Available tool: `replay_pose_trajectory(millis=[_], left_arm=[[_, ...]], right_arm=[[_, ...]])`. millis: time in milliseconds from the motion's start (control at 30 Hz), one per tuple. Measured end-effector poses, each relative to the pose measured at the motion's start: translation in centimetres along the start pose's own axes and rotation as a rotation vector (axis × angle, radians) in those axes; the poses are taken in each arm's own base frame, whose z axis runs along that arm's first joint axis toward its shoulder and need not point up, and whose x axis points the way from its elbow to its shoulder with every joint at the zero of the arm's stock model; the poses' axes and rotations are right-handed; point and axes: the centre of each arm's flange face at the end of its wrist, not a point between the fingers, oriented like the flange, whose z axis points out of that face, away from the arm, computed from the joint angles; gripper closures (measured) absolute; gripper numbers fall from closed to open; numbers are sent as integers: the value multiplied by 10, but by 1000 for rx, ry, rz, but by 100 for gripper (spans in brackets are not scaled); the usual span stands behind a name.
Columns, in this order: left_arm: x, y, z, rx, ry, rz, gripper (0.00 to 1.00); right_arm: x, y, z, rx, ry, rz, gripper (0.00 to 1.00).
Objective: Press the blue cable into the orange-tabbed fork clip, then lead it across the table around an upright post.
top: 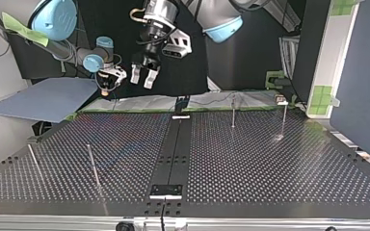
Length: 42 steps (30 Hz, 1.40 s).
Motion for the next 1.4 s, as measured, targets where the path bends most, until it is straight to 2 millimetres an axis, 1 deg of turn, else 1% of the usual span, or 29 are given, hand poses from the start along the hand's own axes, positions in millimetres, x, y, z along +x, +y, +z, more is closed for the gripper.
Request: replay_pose_trajectory(millis=[233, 333, 567, 667, 933, 1100, 1400], left_arm=[[7, 28, -11, -29, -21, 30, 2], [16, 46, -17, -48, -18, 63, 2], [44, 98, -35, -113, 4, 174, 2], [48, 113, -42, -126, 7, 208, 2], [48, 145, -62, -147, 23, 261, 2], [46, 169, -78, -181, 58, 302, 2], [35, 216, -101, -248, 131, 419, 2]], right_arm=[[0, -1, 0, 1, 0, 0, 100], [0, -2, 0, 2, 0, -1, 100], [0, -2, 0, 4, 0, -1, 100], [0, -3, -1, 4, 0, -2, 100], [0, -4, -1, 6, 0, -7, 100], [0, -5, -1, 7, 0, -8, 100], [0, -6, -1, 12, 3, -10, 100]])
